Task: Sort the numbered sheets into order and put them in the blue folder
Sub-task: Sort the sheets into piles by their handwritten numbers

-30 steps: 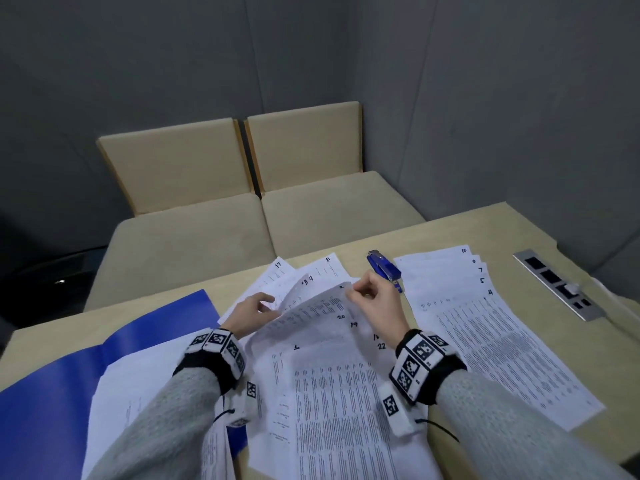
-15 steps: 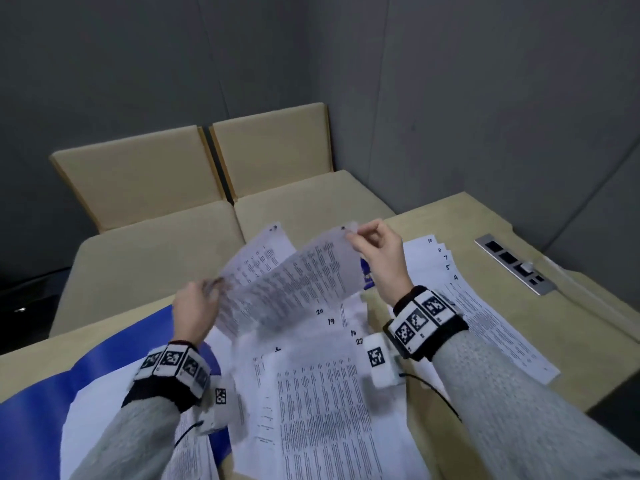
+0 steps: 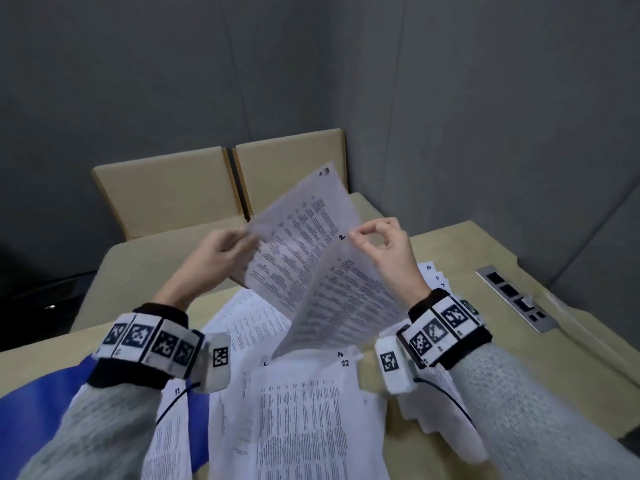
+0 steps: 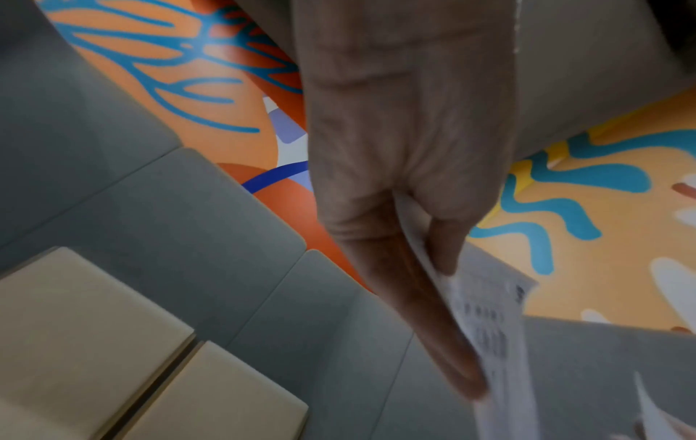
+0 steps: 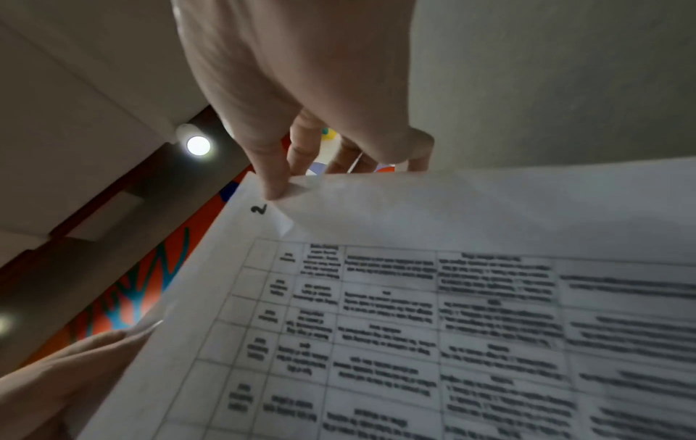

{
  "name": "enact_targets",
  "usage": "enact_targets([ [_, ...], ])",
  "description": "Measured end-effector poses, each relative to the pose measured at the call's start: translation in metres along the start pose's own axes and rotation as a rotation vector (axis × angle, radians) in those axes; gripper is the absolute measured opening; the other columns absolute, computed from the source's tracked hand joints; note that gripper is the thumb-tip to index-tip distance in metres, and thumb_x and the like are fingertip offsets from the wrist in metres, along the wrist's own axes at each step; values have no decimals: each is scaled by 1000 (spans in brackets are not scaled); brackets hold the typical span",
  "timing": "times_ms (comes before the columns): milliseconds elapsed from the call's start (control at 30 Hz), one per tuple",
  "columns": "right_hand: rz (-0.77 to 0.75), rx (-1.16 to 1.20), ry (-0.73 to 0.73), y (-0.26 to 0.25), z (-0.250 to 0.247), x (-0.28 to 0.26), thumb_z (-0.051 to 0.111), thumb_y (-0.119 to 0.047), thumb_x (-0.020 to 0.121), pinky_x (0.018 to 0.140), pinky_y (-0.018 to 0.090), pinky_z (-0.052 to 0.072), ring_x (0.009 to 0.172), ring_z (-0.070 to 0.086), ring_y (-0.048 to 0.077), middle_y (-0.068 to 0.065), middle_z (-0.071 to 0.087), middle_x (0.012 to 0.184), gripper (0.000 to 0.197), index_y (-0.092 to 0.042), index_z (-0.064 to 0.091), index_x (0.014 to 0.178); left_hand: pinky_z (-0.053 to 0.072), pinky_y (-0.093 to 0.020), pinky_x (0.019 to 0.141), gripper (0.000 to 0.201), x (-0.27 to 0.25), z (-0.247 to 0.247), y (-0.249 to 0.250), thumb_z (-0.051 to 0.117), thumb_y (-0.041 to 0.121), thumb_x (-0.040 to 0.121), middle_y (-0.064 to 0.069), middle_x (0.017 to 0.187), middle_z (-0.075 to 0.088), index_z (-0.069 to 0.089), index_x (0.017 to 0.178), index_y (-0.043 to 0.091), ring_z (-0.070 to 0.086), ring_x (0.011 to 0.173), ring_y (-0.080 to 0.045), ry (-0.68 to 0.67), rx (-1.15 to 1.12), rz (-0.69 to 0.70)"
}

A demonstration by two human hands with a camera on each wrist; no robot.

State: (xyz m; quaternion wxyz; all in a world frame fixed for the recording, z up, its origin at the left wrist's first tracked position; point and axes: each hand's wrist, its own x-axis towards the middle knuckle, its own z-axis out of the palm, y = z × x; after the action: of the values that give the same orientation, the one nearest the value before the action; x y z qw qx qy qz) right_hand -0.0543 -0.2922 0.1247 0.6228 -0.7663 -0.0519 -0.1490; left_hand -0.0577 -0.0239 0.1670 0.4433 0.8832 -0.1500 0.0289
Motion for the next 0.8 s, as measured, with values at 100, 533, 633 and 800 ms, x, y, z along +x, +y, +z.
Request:
enact_targets([
  [100, 78, -71, -55, 11, -15, 7, 71, -31, 82, 106, 33, 28, 124, 43, 12, -6, 50, 125, 13, -25, 65, 71, 45, -28, 64, 24, -2, 21, -1, 51, 34, 94, 0, 77, 62, 67, 87, 18, 56, 68, -12, -136, -94, -122],
  [533, 429, 77, -42, 62, -80, 15, 67, -3, 83, 63, 10, 46, 75, 57, 12, 5, 63, 79, 7, 1, 66, 89, 48, -57, 94, 42, -4, 123, -16, 54, 35, 95, -24, 112, 66, 61, 116, 0, 63, 104, -42, -433, -454, -455],
  [633, 449, -28, 18, 87, -101, 11, 68, 4, 79, 52, 3, 43, 72, 56, 15, 7, 62, 78, 10, 3, 65, 88, 56, -46, 78, 58, 1, 150, -20, 53, 56, 89, -25, 116, 63, 63, 116, 6, 64, 94, -40, -374, -438, -513],
  [800, 745, -185, 46, 164, -155, -9, 67, 4, 79, 94, 30, 47, 103, 57, 24, 11, 62, 105, 21, -1, 63, 99, 56, -44, 77, 48, -3, 197, -37, 42, 44, 98, -13, 96, 66, 63, 108, 3, 65, 77, -22, -154, -466, -634],
])
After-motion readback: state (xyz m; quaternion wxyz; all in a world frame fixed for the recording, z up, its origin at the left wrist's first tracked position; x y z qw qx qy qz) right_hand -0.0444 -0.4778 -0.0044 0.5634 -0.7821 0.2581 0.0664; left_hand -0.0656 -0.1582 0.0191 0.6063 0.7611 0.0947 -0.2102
